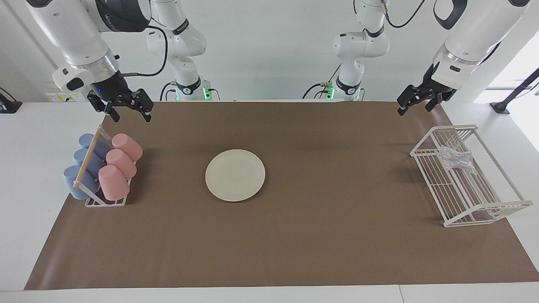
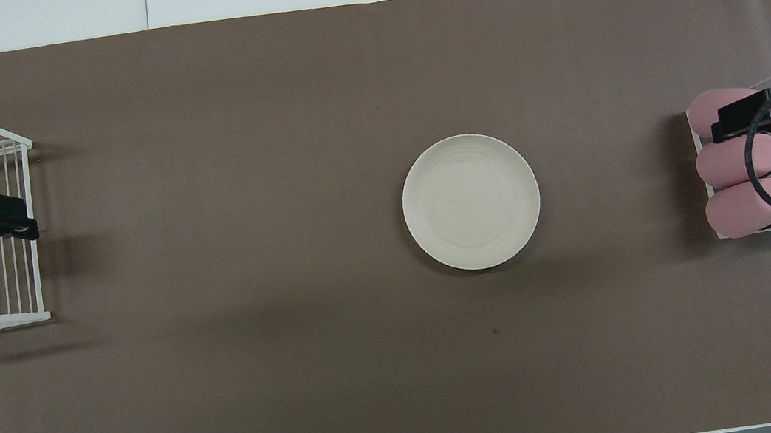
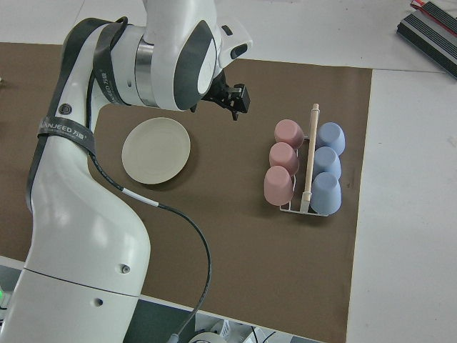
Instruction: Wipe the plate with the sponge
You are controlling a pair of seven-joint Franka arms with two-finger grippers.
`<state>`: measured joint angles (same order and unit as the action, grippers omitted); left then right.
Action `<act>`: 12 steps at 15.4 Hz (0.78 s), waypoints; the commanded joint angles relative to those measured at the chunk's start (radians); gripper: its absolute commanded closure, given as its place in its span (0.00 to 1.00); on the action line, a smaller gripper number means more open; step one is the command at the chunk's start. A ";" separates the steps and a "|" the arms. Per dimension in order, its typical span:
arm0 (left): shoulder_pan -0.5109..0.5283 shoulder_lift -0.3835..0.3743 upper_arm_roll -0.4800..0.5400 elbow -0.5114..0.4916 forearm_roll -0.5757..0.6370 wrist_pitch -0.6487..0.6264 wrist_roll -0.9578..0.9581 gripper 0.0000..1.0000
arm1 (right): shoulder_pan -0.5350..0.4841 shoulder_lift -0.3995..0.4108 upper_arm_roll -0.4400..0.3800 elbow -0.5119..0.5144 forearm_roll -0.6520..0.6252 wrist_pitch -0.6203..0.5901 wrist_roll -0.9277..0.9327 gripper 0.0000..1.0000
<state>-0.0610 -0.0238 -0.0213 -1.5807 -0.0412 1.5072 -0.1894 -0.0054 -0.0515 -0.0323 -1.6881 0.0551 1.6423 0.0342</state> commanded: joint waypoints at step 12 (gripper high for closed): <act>0.000 -0.045 0.006 -0.065 -0.003 0.021 -0.010 0.00 | -0.002 -0.005 0.011 0.007 -0.004 -0.009 -0.004 0.00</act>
<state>-0.0606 -0.0314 -0.0178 -1.5963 -0.0412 1.5110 -0.1928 -0.0053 -0.0515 -0.0286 -1.6878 0.0550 1.6423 0.0342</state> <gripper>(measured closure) 0.000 0.000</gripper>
